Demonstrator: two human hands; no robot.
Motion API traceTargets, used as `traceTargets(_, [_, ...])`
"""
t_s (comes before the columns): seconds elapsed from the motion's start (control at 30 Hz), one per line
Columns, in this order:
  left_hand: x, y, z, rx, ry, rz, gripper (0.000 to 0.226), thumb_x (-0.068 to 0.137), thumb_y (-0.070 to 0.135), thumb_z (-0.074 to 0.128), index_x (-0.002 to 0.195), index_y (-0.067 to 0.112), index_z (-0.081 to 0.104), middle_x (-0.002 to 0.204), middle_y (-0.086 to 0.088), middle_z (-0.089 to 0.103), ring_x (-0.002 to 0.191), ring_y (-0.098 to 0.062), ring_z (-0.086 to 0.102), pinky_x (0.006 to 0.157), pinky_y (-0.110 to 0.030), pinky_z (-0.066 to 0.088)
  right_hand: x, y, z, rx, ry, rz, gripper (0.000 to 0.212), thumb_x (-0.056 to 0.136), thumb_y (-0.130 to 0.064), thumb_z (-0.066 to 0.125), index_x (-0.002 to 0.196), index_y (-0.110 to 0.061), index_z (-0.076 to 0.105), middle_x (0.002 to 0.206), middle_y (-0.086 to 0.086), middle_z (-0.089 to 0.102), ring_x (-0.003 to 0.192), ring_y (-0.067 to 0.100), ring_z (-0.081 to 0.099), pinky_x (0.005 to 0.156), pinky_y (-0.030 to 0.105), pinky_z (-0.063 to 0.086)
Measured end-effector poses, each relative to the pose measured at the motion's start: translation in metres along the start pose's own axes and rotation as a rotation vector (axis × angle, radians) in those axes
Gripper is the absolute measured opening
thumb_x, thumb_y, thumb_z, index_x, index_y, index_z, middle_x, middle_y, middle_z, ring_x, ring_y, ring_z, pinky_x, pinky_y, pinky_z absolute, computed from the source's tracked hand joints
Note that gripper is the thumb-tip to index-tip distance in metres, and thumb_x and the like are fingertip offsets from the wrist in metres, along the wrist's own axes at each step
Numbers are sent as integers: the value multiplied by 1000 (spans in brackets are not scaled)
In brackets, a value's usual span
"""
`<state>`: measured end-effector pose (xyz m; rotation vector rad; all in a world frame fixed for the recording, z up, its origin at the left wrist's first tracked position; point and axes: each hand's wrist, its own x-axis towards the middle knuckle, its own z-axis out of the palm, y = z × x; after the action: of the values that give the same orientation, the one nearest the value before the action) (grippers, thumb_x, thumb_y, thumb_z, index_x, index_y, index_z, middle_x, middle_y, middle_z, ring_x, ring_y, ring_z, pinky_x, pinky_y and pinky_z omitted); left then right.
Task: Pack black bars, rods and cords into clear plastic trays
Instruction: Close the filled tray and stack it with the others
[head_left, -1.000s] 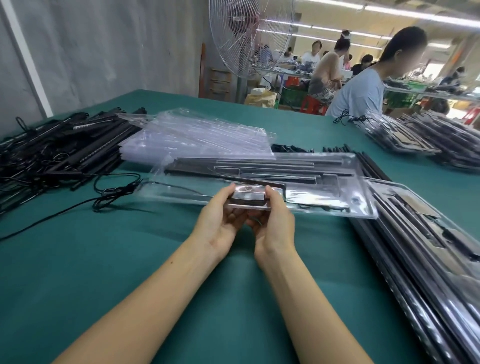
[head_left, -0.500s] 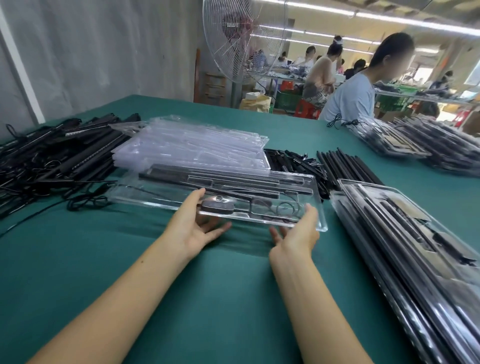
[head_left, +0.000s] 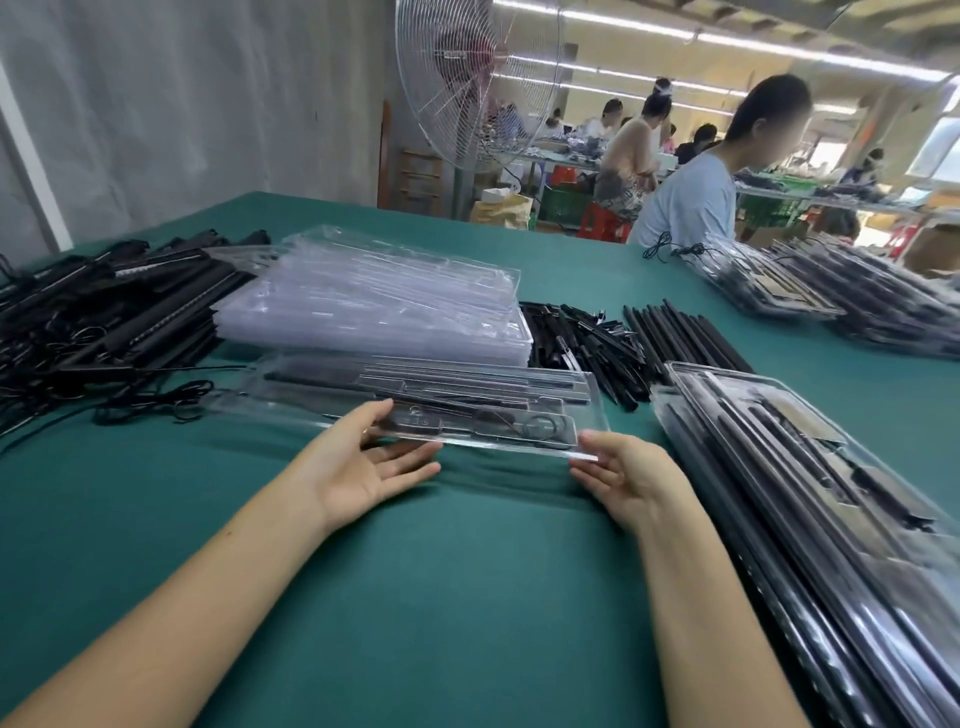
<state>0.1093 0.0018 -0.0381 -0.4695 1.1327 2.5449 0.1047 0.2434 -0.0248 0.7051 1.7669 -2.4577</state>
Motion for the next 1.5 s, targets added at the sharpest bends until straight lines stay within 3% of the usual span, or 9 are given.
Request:
traceTargets(0.13, [3, -4, 5, -42, 26, 58, 15, 90, 18, 59, 96, 7, 51, 90, -18, 65, 77, -30, 68, 62, -46, 58, 2, 2, 2, -46, 54, -97, 21, 88, 5, 54, 69, -4, 54, 66, 7, 52, 60, 18, 50, 55, 26, 46])
traceTargets(0.23, [5, -8, 11, -86, 39, 115, 8, 89, 7, 58, 81, 6, 57, 66, -10, 68, 60, -19, 68, 56, -33, 59, 1, 3, 4, -121, 9, -119, 29, 86, 13, 46, 64, -6, 50, 62, 7, 47, 51, 13, 46, 49, 21, 42])
traceTargets(0.37, [4, -12, 15, -149, 79, 150, 6, 85, 0, 61, 80, 3, 60, 65, -10, 67, 63, -17, 66, 55, -26, 57, 0, 1, 4, -217, -22, -172, 29, 89, 12, 44, 67, -3, 53, 62, 10, 52, 55, 18, 51, 48, 23, 47])
traceTargets(0.5, [3, -13, 17, -227, 113, 179, 8, 83, -4, 62, 85, 3, 58, 65, -9, 66, 55, -15, 66, 53, -25, 57, -2, 0, 3, -233, -65, -226, 24, 90, 8, 48, 69, -3, 55, 63, 10, 55, 56, 17, 55, 45, 17, 48])
traceTargets(0.6, [3, -13, 18, -225, 129, 211, 7, 84, -5, 60, 82, 2, 58, 65, -9, 64, 58, -15, 64, 51, -23, 56, -3, 2, 4, -259, -84, -249, 24, 90, 7, 48, 70, -4, 55, 63, 9, 55, 58, 17, 55, 51, 20, 48])
traceTargets(0.73, [2, -14, 18, -222, 132, 238, 10, 86, -5, 58, 78, 1, 58, 53, -6, 64, 47, -11, 64, 50, -21, 55, -6, 2, 5, -252, -125, -310, 25, 91, 4, 49, 69, -5, 52, 57, 4, 53, 57, 17, 51, 56, 25, 44])
traceTargets(1.13, [-1, -9, 18, -318, 63, 242, 11, 87, 3, 61, 76, 4, 59, 58, -5, 66, 53, -12, 66, 56, -22, 57, -10, -5, 3, -232, -203, -437, 19, 91, -8, 56, 73, -12, 59, 59, -2, 59, 58, 10, 56, 54, 22, 47])
traceTargets(1.27, [0, -11, 17, -271, 34, 240, 12, 91, 16, 58, 82, 9, 61, 65, -4, 70, 61, -13, 70, 63, -27, 58, -9, -4, 5, -96, -139, -418, 17, 91, -10, 57, 76, -14, 64, 65, -3, 58, 60, 10, 54, 53, 22, 48])
traceTargets(1.5, [-4, 0, 18, -278, 134, 290, 14, 92, 6, 56, 78, 4, 58, 56, -5, 67, 50, -12, 66, 51, -23, 56, -11, 4, 14, -33, -168, -350, 12, 89, -11, 60, 79, -13, 66, 70, -1, 62, 63, 12, 57, 53, 23, 49])
